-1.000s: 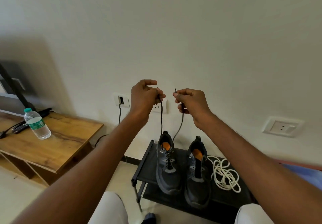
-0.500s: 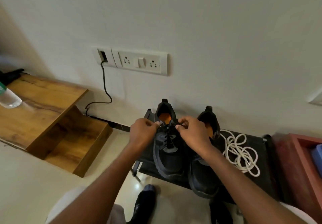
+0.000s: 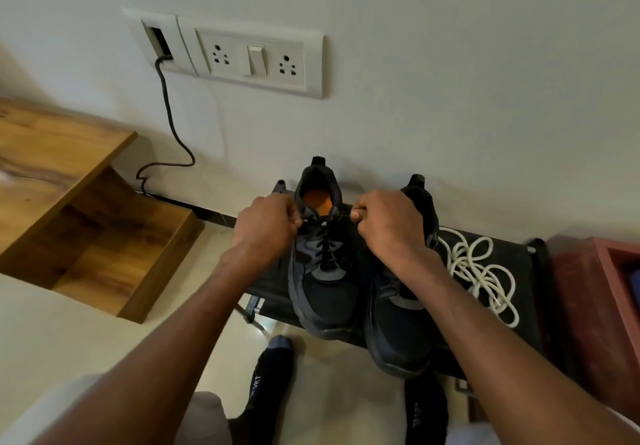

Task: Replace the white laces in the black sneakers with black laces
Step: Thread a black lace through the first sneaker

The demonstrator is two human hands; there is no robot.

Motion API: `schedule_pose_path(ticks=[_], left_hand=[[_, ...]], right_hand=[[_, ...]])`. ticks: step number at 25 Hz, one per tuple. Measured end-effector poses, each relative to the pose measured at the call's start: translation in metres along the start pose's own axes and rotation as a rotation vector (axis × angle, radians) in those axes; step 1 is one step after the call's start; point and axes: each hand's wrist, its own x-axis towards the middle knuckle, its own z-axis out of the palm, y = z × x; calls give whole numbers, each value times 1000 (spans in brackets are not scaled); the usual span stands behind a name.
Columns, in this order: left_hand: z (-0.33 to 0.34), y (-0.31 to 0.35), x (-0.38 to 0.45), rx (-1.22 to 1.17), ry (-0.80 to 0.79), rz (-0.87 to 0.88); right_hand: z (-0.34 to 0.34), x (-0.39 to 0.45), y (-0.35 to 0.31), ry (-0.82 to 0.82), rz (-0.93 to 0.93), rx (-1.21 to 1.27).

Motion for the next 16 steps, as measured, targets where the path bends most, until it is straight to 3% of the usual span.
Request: schedule_pose_path(ticks=[11,16], left_hand=[[-5,0,0,100,44,37],[-31,-12,4,286,-191,-13]], right_hand=[[0,-4,7,25,12,22],[-12,2,18,-119,-90,-10]])
